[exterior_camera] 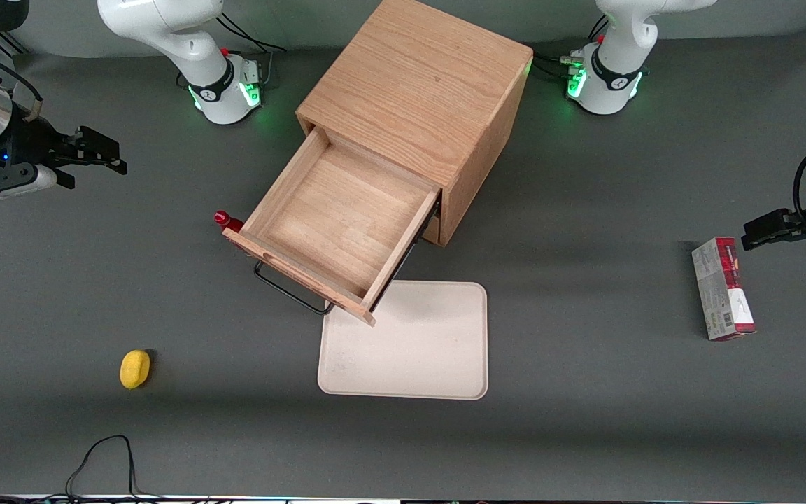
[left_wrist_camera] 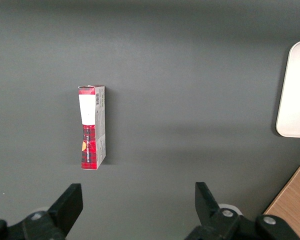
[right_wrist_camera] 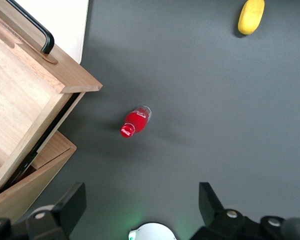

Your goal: Open upper drawer

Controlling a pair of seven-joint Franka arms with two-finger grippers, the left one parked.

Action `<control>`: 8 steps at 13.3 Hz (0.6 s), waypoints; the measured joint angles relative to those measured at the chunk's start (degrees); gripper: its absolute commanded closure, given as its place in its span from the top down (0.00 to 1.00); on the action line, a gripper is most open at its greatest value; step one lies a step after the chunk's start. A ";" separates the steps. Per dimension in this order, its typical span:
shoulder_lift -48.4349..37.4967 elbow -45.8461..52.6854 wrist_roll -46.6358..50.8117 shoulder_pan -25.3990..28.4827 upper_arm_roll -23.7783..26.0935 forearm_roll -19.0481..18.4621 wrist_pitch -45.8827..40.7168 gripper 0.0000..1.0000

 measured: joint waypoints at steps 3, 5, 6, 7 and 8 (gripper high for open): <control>1.38 0.82 0.00 0.12 0.48 -0.43 -0.06 1.00; 2.01 0.90 0.02 0.73 0.75 -2.14 -0.06 1.00; 2.39 1.08 0.03 0.63 0.86 -2.36 -0.05 1.00; 2.73 1.55 0.04 0.22 0.95 -2.39 -0.05 1.00; 2.98 1.99 0.03 -0.34 1.18 -2.40 -0.05 1.00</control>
